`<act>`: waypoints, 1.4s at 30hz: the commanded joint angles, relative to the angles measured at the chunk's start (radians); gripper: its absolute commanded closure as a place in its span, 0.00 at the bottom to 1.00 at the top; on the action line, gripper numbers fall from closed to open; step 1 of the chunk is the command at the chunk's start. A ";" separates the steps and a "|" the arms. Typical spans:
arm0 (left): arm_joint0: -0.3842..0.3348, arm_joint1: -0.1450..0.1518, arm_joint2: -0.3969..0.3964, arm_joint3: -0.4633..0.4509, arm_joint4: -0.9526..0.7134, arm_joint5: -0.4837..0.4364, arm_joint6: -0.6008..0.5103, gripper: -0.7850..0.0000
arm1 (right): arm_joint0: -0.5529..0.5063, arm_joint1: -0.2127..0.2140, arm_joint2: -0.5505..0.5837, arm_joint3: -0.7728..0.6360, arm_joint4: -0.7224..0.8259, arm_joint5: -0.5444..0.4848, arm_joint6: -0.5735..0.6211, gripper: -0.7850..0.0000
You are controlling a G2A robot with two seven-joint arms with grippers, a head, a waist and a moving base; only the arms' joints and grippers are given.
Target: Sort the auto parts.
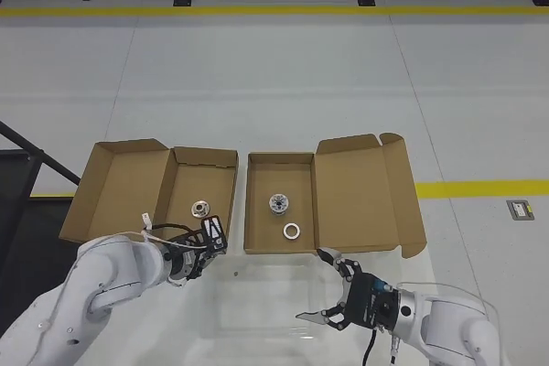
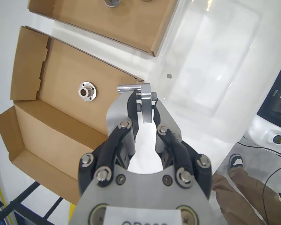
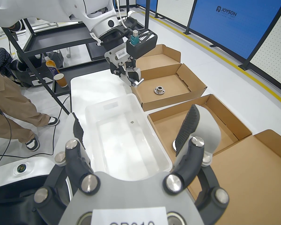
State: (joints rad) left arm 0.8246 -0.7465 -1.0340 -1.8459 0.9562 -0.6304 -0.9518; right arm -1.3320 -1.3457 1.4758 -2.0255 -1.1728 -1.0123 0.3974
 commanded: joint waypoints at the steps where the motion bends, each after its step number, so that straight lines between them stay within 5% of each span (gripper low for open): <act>1: 0.003 0.000 0.000 0.001 0.000 0.003 0.005 1.00 | 0.000 0.000 0.000 0.000 0.000 0.000 0.000 0.00; 6: 0.003 -0.001 -0.051 0.087 -0.049 0.062 0.077 1.00 | 0.000 0.000 0.000 0.000 0.000 0.000 0.000 0.00; 14: -0.096 -0.008 -0.103 0.319 -0.147 0.059 0.107 1.00 | 0.000 0.000 0.000 0.000 0.000 0.000 0.000 0.00; 29: -0.358 -0.127 0.170 0.736 -0.098 0.092 0.093 1.00 | 0.000 0.000 0.000 0.000 0.000 0.000 0.000 0.00; 42: -0.453 -0.232 0.295 0.977 -0.090 0.109 0.184 1.00 | 0.000 0.000 0.000 0.000 0.000 0.000 0.000 0.00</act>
State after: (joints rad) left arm 0.3768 -0.9698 -0.7490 -0.8868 0.8610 -0.5249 -0.7742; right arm -1.3320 -1.3457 1.4758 -2.0254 -1.1728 -1.0123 0.3974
